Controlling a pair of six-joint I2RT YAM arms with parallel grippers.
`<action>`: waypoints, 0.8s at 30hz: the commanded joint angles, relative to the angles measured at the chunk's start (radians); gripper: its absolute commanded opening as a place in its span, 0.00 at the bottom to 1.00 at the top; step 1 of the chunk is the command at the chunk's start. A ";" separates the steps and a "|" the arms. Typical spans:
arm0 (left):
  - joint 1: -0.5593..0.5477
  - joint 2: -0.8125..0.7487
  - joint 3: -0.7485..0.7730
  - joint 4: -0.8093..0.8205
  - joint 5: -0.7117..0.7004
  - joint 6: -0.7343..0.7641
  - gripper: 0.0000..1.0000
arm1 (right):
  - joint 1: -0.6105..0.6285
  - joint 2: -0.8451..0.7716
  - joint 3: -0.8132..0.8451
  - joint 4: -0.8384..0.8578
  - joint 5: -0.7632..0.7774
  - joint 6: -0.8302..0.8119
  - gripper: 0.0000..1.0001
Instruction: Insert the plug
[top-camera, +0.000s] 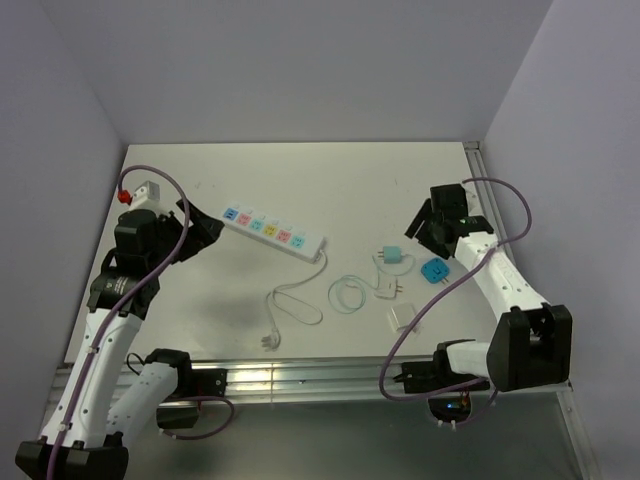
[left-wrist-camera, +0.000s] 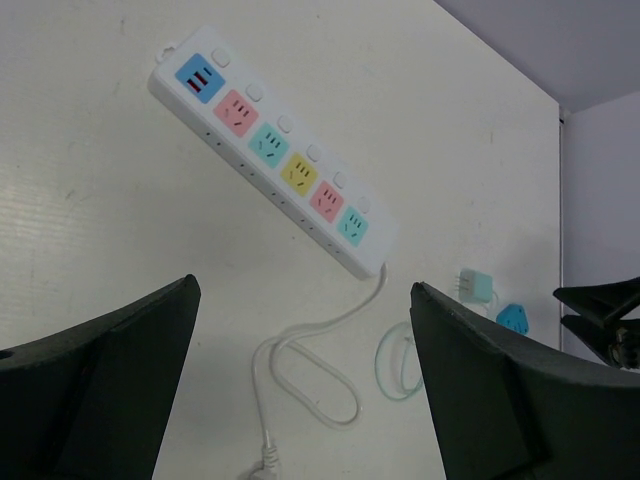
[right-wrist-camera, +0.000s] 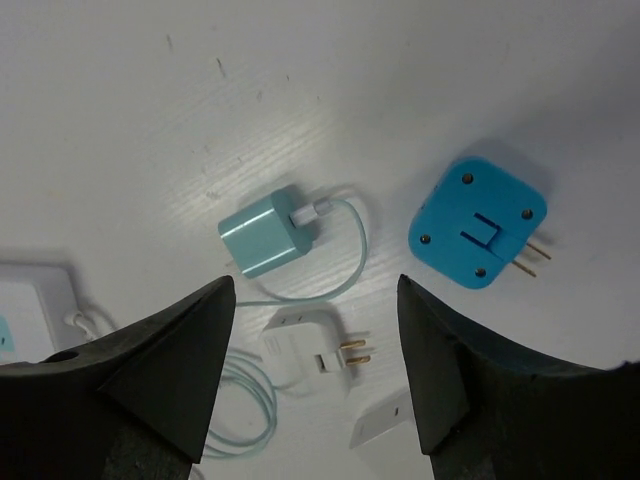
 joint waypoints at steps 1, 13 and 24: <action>0.001 -0.003 0.038 0.058 0.081 0.026 0.93 | 0.019 -0.032 -0.029 -0.067 -0.031 0.040 0.73; -0.001 -0.020 0.007 0.087 0.142 0.025 0.93 | 0.209 -0.172 -0.138 -0.298 -0.066 0.116 0.76; -0.001 -0.056 -0.008 0.135 0.219 0.000 0.93 | 0.229 -0.061 -0.158 -0.330 -0.134 -0.037 0.96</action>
